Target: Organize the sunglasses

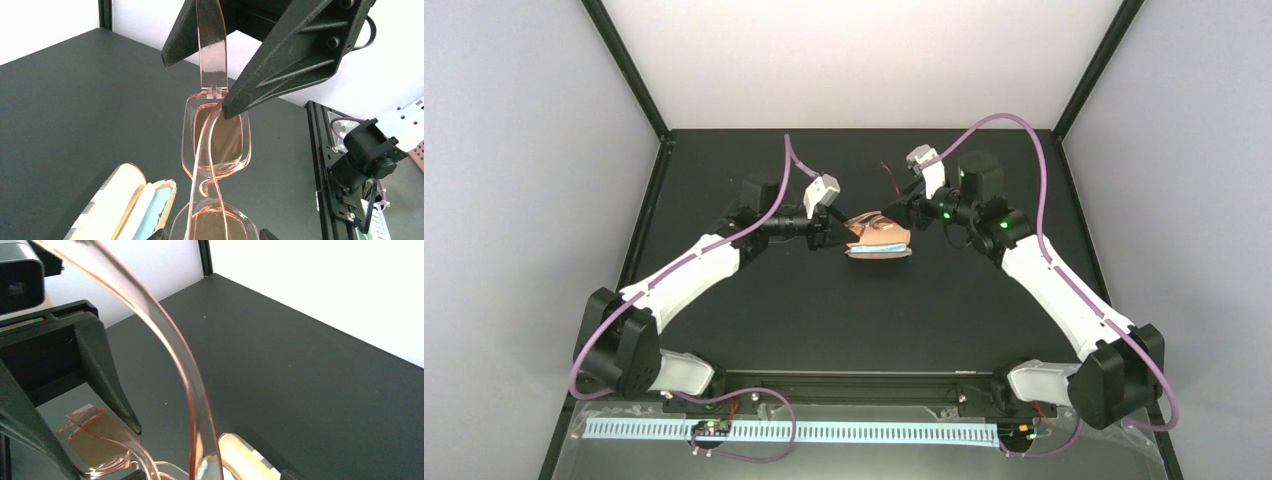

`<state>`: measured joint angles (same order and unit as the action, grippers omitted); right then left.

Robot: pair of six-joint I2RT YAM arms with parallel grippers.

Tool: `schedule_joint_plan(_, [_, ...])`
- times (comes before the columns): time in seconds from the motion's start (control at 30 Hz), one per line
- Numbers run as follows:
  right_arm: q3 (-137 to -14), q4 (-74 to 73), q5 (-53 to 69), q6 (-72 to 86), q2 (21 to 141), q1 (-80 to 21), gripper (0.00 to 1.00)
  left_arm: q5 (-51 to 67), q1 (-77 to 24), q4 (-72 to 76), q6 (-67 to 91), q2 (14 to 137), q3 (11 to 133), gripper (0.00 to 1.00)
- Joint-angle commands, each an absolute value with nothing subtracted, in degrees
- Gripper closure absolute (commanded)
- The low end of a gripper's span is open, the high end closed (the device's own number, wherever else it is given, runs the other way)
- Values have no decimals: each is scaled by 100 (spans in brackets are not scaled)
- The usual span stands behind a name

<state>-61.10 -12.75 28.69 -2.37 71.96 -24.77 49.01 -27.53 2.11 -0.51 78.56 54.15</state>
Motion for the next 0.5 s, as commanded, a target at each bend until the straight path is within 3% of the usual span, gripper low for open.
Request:
schedule_joint_plan(0.0, [-6293,-1110,2599,-88,7266,-2496,28,4871,-2803,167,-150,7928,5634,78])
schedule_joint_plan(0.47, [-6262,-1033,2432,-4,7249,-2496,29,4874,-2855,145,-141,7954,5669,78])
